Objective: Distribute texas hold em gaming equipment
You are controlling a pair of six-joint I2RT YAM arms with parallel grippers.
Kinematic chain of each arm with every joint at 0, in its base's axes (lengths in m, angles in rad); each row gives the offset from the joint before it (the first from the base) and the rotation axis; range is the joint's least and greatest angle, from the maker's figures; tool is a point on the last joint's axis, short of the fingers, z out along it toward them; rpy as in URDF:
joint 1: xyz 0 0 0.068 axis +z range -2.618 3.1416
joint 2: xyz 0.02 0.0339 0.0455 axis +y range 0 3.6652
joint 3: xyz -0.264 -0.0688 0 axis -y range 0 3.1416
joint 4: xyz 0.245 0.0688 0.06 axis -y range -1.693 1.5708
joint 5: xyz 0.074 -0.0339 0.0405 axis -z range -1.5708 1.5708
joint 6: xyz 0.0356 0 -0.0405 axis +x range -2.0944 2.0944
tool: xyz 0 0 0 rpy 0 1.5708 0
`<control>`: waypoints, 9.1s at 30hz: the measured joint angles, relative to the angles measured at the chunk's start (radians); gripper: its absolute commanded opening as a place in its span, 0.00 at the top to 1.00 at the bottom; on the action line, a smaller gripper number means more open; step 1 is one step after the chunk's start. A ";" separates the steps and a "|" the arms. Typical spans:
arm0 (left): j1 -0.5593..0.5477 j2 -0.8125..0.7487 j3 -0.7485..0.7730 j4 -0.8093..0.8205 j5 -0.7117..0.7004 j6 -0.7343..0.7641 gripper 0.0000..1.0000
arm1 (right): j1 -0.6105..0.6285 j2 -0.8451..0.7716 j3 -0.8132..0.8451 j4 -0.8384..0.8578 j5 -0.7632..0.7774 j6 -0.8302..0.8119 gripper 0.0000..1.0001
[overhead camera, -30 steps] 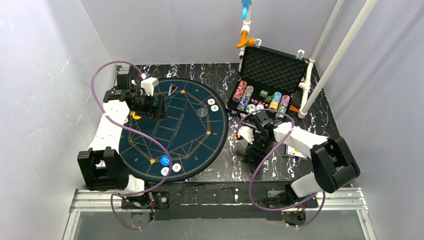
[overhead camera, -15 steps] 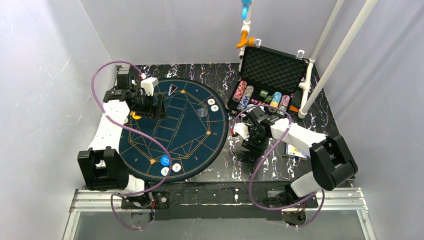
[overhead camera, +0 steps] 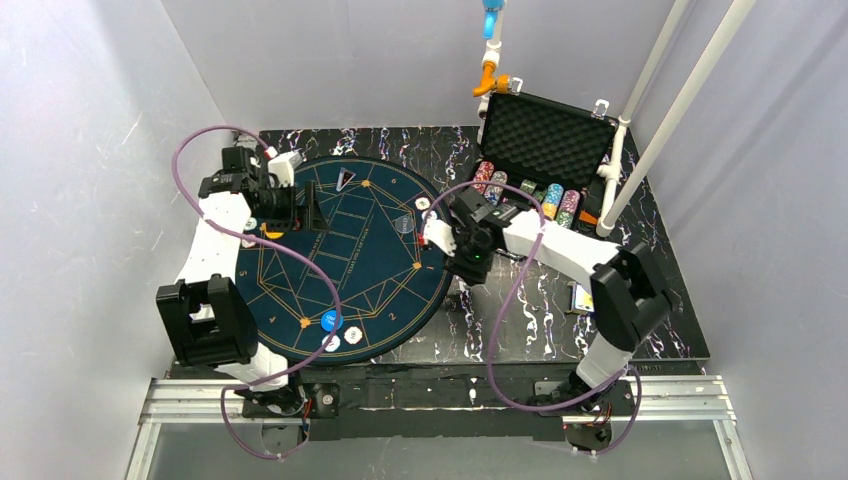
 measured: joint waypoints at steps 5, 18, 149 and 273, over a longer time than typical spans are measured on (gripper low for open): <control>0.098 0.029 0.019 0.001 0.055 -0.030 0.16 | 0.058 0.154 0.168 0.004 -0.002 0.031 0.93; 0.212 0.063 0.037 0.000 0.114 -0.053 0.16 | 0.203 0.578 0.714 0.030 0.001 0.110 0.89; 0.279 0.091 -0.003 0.060 0.243 -0.129 0.15 | 0.154 0.434 0.469 0.124 -0.161 0.261 0.23; 0.286 0.128 0.013 0.052 0.294 -0.134 0.15 | 0.196 0.607 0.627 0.167 -0.036 0.234 0.65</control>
